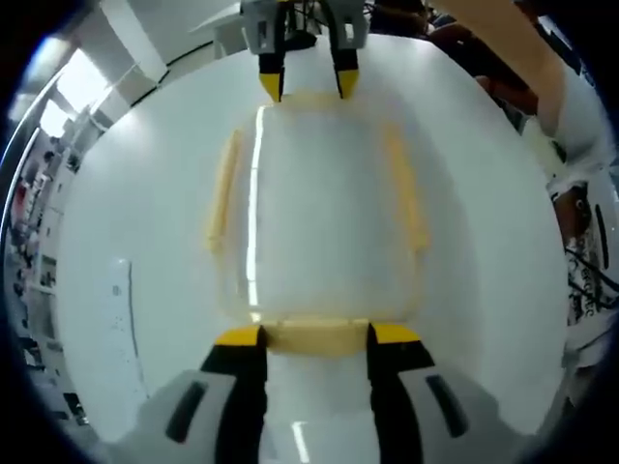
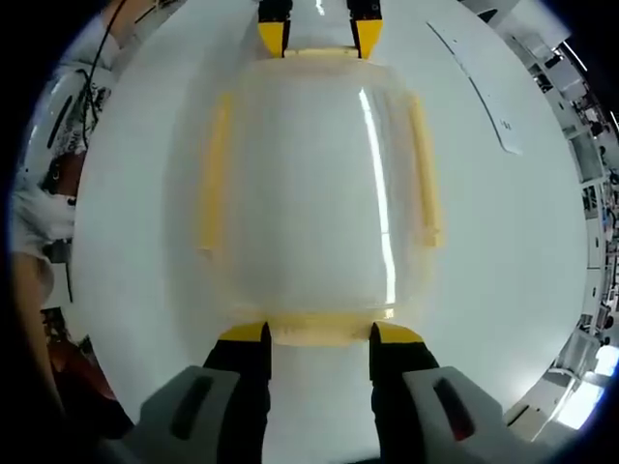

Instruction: Snap each plastic latch of the storage box into its locked position after aligning the lid with the box until every specified latch is closed and the lid sits flush.

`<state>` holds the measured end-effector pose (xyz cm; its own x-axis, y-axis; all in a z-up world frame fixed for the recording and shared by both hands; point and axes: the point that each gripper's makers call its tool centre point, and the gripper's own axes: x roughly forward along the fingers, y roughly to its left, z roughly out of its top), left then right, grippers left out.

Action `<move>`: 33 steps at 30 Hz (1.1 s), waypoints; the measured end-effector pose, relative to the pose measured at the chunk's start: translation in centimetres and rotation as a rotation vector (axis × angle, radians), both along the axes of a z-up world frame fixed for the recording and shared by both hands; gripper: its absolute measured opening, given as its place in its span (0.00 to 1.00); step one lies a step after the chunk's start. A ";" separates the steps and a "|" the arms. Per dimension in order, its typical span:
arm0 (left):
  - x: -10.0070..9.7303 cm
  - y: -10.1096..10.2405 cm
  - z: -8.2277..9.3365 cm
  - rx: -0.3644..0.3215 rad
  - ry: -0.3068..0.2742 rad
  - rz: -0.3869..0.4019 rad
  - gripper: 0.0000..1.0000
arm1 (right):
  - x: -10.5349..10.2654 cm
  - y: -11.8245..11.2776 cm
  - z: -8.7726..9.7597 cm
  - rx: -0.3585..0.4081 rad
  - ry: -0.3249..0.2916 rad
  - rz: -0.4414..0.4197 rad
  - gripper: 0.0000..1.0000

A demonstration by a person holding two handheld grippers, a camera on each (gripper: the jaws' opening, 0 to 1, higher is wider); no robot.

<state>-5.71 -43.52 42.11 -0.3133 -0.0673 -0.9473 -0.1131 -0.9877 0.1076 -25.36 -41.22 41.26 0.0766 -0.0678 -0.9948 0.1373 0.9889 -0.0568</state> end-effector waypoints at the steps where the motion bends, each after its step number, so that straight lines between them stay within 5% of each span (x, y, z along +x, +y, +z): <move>1: 0.0 0.0 0.2 -0.003 0.002 -0.001 0.39 | -0.1 0.0 0.2 -0.003 0.001 -0.001 0.39; 17: 1.7 0.4 3.8 -0.043 0.020 0.001 0.39 | 1.5 0.1 3.5 -0.058 -0.022 0.001 0.39; 33: 6.8 0.9 7.5 -0.078 0.003 0.030 0.39 | 7.0 0.3 6.7 -0.100 -0.069 0.042 0.39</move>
<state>1.13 -42.62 49.61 -0.3132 -0.1503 -0.9377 -0.0834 -0.9792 0.1848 -18.41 -40.97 47.94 0.1498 -0.1617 -0.9754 0.1025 0.9838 -0.1473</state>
